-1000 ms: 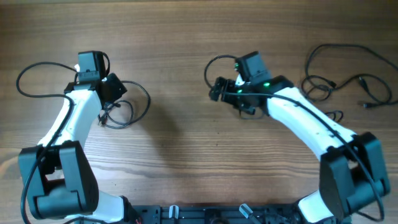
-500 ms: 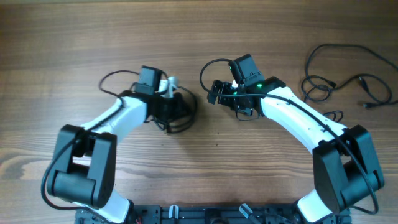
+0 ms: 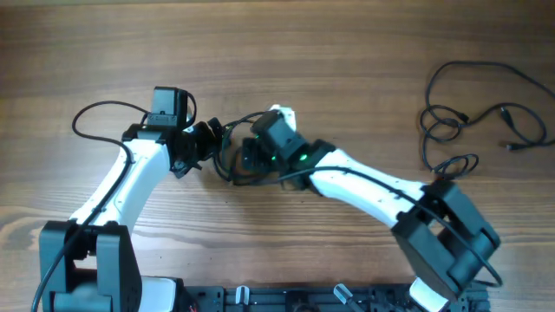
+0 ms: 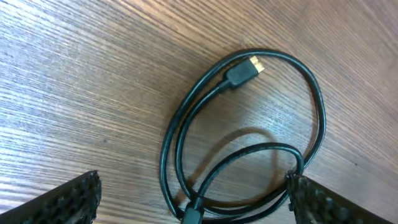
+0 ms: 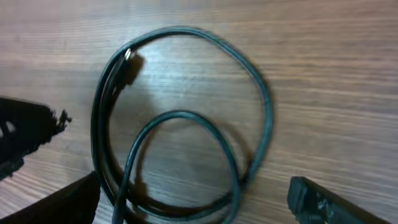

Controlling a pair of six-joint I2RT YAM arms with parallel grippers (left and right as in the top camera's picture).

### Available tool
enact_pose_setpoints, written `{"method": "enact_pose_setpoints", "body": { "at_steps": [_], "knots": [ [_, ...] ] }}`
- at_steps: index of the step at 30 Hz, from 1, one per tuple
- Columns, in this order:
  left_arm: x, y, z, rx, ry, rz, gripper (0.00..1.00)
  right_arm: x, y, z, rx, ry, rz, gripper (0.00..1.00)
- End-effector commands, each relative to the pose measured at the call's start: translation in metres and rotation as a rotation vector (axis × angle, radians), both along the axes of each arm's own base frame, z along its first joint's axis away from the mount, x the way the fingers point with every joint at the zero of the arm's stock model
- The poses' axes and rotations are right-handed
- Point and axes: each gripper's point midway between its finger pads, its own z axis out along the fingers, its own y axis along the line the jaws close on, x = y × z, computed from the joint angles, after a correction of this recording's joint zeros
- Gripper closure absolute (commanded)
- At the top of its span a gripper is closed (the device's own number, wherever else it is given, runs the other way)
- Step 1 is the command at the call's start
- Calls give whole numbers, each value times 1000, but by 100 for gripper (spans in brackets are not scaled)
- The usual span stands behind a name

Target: Untangle cables

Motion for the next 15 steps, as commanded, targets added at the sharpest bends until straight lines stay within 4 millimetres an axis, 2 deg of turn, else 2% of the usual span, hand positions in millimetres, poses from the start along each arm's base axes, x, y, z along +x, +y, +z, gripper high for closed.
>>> {"method": "enact_pose_setpoints", "body": {
  "at_steps": [1,2,3,5,6,10,15],
  "knots": [
    [3,4,5,19,-17,16,0,2,-1,-32,-114,-56,-37,1],
    [3,4,5,19,-17,16,0,2,0,-43,-141,-61,-6,1],
    [3,4,5,19,-17,16,0,2,0,-57,-184,-72,43,7],
    [3,4,5,19,-17,15,0,8,-13,-64,-268,-107,38,23],
    [3,4,5,19,-17,16,0,13,-25,-63,-324,-133,17,30],
    [3,4,5,19,-17,16,0,19,-52,-63,-424,-118,-26,42],
    [3,4,5,19,-17,16,0,24,-71,-63,-449,-68,-73,60]
  ]
}}
